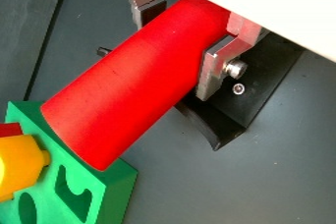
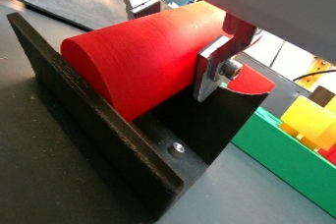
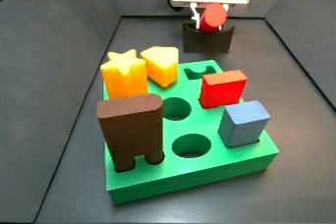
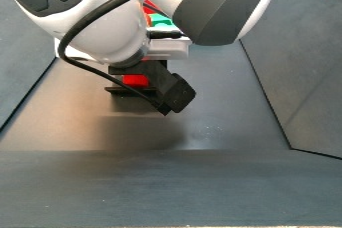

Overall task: Pick up the round object. Move up. Place the round object on the fixture. Regrasp the round object. Move to above the board. Insert the round object.
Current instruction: Place the round object on the fixture, then regrasp the round object.

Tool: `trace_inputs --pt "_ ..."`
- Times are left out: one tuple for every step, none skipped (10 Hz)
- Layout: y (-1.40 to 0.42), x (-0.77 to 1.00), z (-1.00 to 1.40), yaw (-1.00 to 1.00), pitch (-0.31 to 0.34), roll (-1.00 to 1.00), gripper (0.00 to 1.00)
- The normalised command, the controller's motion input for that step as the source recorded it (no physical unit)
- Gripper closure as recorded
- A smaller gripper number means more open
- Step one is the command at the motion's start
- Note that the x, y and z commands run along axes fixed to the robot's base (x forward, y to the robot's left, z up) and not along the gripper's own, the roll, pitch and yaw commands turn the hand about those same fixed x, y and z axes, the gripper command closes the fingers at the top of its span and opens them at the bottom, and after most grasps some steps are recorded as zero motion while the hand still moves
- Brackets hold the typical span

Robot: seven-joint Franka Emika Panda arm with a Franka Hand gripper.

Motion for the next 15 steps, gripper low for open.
trace_inputs --pt "0.0 0.0 0.0 0.0 0.0 0.0 0.0" --pt "0.0 0.0 1.0 0.0 -0.011 0.04 0.0" --pt "0.0 -0.01 1.0 0.01 -0.003 0.05 0.0" --pt "0.0 -0.03 1.0 0.01 0.003 0.05 0.0" --pt "0.0 -0.03 1.0 0.02 0.012 0.04 0.0" --pt "0.01 -0.04 1.0 0.02 0.033 0.04 0.0" --pt "0.01 -0.04 0.89 0.01 0.047 0.04 0.0" --pt "0.01 -0.03 0.71 0.01 0.057 0.03 0.0" --pt "0.01 -0.03 0.53 0.0 0.058 0.03 0.0" --pt "0.01 -0.03 0.34 -0.01 0.058 0.02 0.0" --pt "-0.99 -0.02 1.0 0.03 0.05 1.0 0.0" --pt "-1.0 -0.02 0.92 0.03 0.048 1.0 0.0" --pt "-1.0 -0.04 0.91 0.03 0.039 1.0 0.0" --pt "-1.0 -0.08 0.84 0.03 0.029 1.0 0.0" --pt "-0.96 -0.09 0.75 0.03 0.026 1.0 0.0"
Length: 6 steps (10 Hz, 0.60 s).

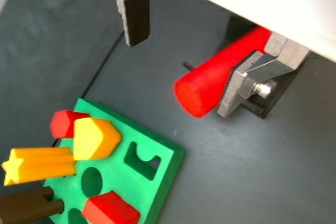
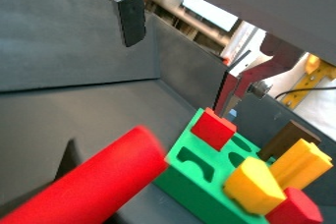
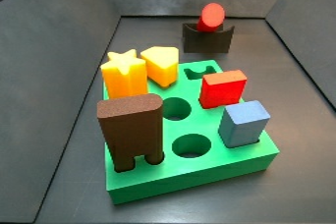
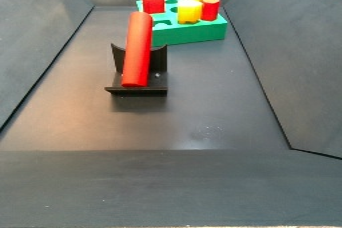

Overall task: Pick up the round object. Move up. Place the round object on the fixture. Regrasp the round object. Move to above the board. Insert the round object.
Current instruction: Regrasp the round object.

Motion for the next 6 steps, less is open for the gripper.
trace_inputs --pt "-0.72 -0.06 0.44 0.03 0.022 1.0 0.0" --pt "-0.46 -0.03 0.13 0.03 0.02 1.0 0.0" --pt "-0.26 -0.01 0.05 0.03 0.019 1.0 0.0" --pt "-0.07 -0.02 0.06 0.03 0.018 1.0 0.0" --pt "-0.03 -0.03 0.05 0.03 0.015 1.0 0.0" --pt "-0.04 -0.01 0.02 0.03 0.011 1.0 0.0"
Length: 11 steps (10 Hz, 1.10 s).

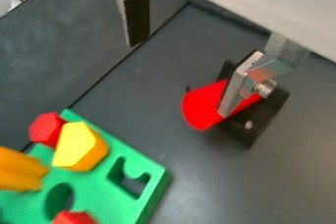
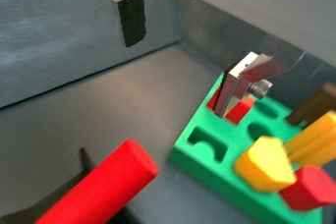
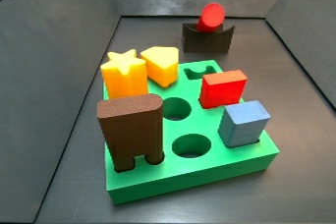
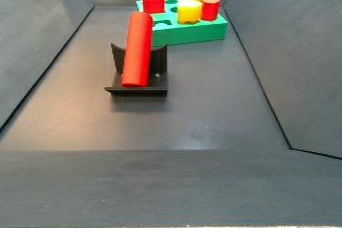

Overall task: Pick up the round object. Move up. Place the round object on the fixture. Regrasp the round object. Move to above the board. Insert the round object.
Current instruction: Regrasp the round object.

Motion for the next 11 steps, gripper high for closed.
trace_inputs --pt "-0.04 -0.01 0.01 0.03 0.008 1.0 0.0" --pt "-0.02 -0.01 0.02 0.03 0.005 1.0 0.0" --pt "-0.02 0.0 0.01 0.04 0.004 1.0 0.0" --pt "-0.02 0.0 0.01 0.04 0.005 1.0 0.0" --pt "-0.02 0.0 0.0 0.04 0.009 1.0 0.0" --pt "-0.02 0.01 0.01 0.04 0.016 1.0 0.0" --pt "-0.02 0.02 0.0 0.04 0.022 1.0 0.0" --pt "-0.03 0.04 -0.01 0.05 0.033 1.0 0.0" --pt "-0.03 0.05 0.0 0.05 0.039 1.0 0.0" --pt "-0.03 0.06 0.0 0.05 0.056 1.0 0.0" --pt "-0.03 0.08 -0.01 0.06 0.072 1.0 0.0"
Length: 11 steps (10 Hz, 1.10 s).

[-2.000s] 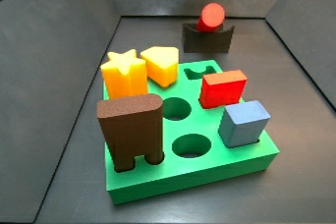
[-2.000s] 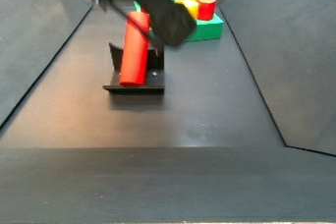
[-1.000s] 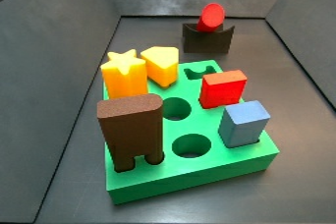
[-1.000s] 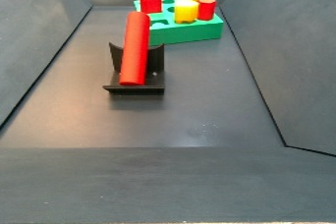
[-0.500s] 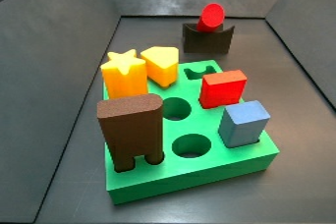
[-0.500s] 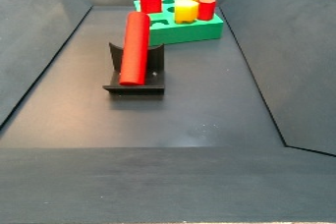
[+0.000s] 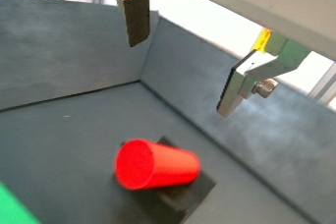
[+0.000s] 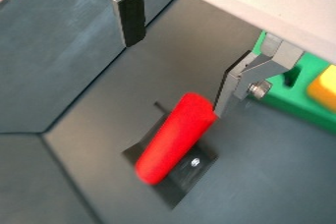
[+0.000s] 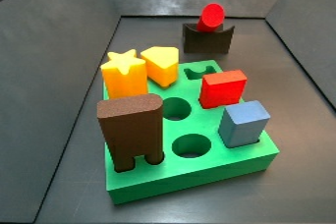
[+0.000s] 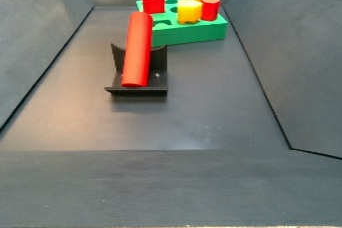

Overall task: Pick up the round object. Move up. Place the round object on the fixture. Regrasp the round object. Move to above the board. Insert the round object.
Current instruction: Regrasp the round object.

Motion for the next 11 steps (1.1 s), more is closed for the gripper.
trace_inputs --pt "-0.04 0.09 -0.01 0.07 0.099 1.0 0.0" --pt "-0.04 0.1 -0.01 0.08 0.12 1.0 0.0" --pt "-0.04 0.1 0.0 0.1 0.143 1.0 0.0" --pt "-0.05 0.1 -0.01 0.13 0.165 1.0 0.0" --pt "-0.05 0.1 -0.01 0.17 0.189 0.95 0.0" --pt "-0.05 0.11 -0.01 0.18 0.18 0.82 0.0" --pt "-0.05 0.11 -0.01 0.21 0.145 0.51 0.0" --pt "-0.05 0.11 -0.01 0.21 0.128 0.38 0.0" --pt "-0.04 0.1 0.0 0.22 0.083 0.23 0.0" --pt "-0.04 0.09 0.0 0.22 0.058 0.19 0.0" --pt "-0.05 0.08 -0.01 0.2 0.02 0.17 0.0"
